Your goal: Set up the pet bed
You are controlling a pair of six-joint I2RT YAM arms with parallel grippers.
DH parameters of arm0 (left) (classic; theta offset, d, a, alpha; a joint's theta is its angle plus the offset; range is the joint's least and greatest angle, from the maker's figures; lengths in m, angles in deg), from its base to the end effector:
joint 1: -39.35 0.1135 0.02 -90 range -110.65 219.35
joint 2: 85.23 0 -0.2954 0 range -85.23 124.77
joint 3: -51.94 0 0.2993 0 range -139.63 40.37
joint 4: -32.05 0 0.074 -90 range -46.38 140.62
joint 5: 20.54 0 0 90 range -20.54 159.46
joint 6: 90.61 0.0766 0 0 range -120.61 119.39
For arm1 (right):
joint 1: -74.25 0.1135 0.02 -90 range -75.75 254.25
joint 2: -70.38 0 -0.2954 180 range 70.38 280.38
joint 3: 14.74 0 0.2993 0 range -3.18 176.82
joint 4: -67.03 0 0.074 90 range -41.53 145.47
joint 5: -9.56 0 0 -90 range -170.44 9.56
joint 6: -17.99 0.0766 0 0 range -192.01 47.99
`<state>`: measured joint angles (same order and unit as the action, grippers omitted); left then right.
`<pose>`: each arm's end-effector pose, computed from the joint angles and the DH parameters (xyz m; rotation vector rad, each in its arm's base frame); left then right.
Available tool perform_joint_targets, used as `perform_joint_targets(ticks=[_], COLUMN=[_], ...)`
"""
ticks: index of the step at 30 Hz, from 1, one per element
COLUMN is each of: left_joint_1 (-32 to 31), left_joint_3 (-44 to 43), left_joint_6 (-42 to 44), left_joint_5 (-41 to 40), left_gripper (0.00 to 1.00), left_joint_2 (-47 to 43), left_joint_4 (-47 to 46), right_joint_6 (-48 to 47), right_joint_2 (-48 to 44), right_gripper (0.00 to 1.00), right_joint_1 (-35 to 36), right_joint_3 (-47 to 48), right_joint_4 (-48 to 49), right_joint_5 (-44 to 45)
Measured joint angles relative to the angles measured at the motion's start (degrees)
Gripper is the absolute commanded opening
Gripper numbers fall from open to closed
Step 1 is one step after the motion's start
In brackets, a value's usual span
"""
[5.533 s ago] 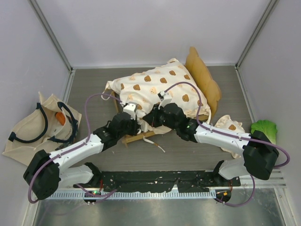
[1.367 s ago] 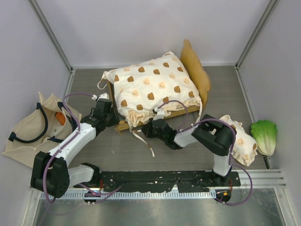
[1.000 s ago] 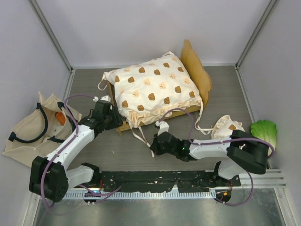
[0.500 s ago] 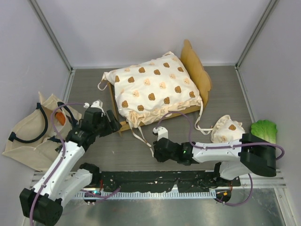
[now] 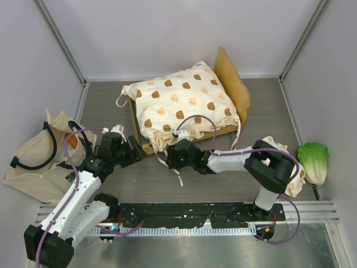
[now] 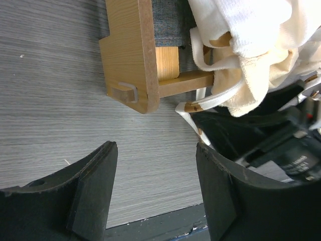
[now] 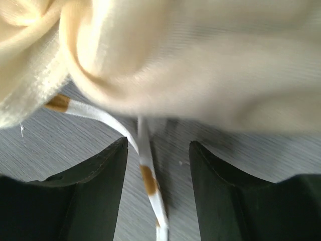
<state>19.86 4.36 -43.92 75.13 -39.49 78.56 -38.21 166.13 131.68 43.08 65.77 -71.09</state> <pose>0.2047 -0.0805 0.2291 -0.4543 2.3986 -0.6342 0.2267 0.3317 0.1289 -0.3885 2.2993 0.6576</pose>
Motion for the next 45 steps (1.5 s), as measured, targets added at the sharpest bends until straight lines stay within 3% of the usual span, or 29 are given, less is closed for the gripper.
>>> perform_joint_targets(ticks=[3, 5, 6, 10, 18, 25, 34, 41, 42, 43, 45], left_joint_1=[0.0, 0.0, 0.0, 0.0, 0.0, 0.0, 0.0, 0.0, 0.0, 0.0, 0.0], left_joint_3=[0.0, 0.2, 0.3, 0.6, 0.7, 0.7, 0.6, 1.5, 2.0, 2.3, 2.8], left_joint_6=[0.0, 0.0, 0.0, 0.0, 0.3, 1.8, 2.2, 1.5, 1.3, 1.2, 1.0], left_joint_5=[0.0, 0.0, 0.0, 0.0, -0.5, -2.2, -2.5, -1.4, -1.3, -1.2, -1.0], left_gripper=[0.67, 0.67, 0.67, 0.67, 0.67, 0.67, 0.67, 0.66, 0.66, 0.66, 0.66], left_joint_2=[0.0, 0.0, -0.1, -0.3, 0.1, 1.4, 3.8, 2.7, 2.1, 1.8, 1.4], left_joint_4=[0.0, 0.0, 0.0, 0.0, 0.0, 0.0, -1.4, -2.9, -3.0, -3.0, -3.0], right_joint_6=[0.4, 0.7, 0.9, 2.1, 2.1, 1.7, 1.0, 2.9, 3.1, 3.6, 4.3], right_joint_2=[4.9, 6.0, 6.4, 7.4, 2.4, 1.9, 8.9, 12.0, 12.0, 12.0, 11.9], right_gripper=[0.54, 0.40, 0.25, 0.01, 0.01, 0.01, 0.01, 0.02, 0.03, 0.14, 0.20], right_joint_1=[0.3, 0.5, 0.5, 0.5, 2.3, 5.8, 9.0, 9.2, 8.9, 8.6, 8.0], right_joint_3=[1.6, 2.1, 2.1, 1.7, -5.2, -2.2, 4.7, 4.9, 4.8, 4.6, 4.2], right_joint_4=[4.4, 6.0, 6.8, 7.4, 11.0, 8.8, 9.0, 9.4, 9.5, 9.8, 10.3], right_joint_5=[-1.6, -2.0, -2.0, -1.8, -8.4, -18.1, -22.9, -22.5, -22.2, -21.9, -21.1])
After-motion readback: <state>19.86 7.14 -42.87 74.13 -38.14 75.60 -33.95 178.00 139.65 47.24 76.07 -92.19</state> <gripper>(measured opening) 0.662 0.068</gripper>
